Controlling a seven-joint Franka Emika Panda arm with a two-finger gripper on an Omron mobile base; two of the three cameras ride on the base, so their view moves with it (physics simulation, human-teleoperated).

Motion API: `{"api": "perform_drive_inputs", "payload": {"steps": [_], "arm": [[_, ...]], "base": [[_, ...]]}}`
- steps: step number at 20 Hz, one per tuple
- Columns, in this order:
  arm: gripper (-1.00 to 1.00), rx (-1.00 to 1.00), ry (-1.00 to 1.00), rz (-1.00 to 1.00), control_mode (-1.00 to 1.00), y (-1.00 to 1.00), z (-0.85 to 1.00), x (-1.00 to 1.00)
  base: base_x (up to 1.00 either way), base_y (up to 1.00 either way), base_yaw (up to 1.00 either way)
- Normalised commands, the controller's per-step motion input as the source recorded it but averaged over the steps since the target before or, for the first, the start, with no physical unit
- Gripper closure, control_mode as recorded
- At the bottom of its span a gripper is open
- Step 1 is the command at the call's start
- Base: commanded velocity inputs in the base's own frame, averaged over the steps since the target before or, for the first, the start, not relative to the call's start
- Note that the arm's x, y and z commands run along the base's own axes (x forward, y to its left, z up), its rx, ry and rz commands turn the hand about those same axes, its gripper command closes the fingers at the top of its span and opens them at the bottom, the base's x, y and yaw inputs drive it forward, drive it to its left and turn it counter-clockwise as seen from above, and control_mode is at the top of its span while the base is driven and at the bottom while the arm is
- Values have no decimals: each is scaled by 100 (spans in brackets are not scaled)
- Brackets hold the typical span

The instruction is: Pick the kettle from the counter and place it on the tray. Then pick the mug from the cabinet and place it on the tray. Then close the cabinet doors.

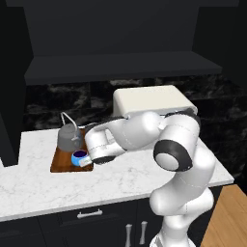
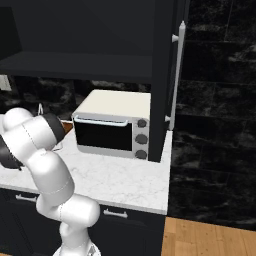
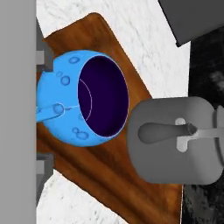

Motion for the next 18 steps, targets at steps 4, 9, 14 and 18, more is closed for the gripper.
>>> {"api": "perform_drive_inputs", "payload": {"steps": [4,9,14,18], "arm": [[-100,0,0,-12,-100,-6,55,-11],[-100,0,0,-1,-100,-22,89,-37],[-100,-2,12,0,-100,-28,100,-13],[-100,0,35,0,-100,-36,100,4]], "base": [[0,0,0],[0,0,0],[0,0,0],[0,0,0]]}}
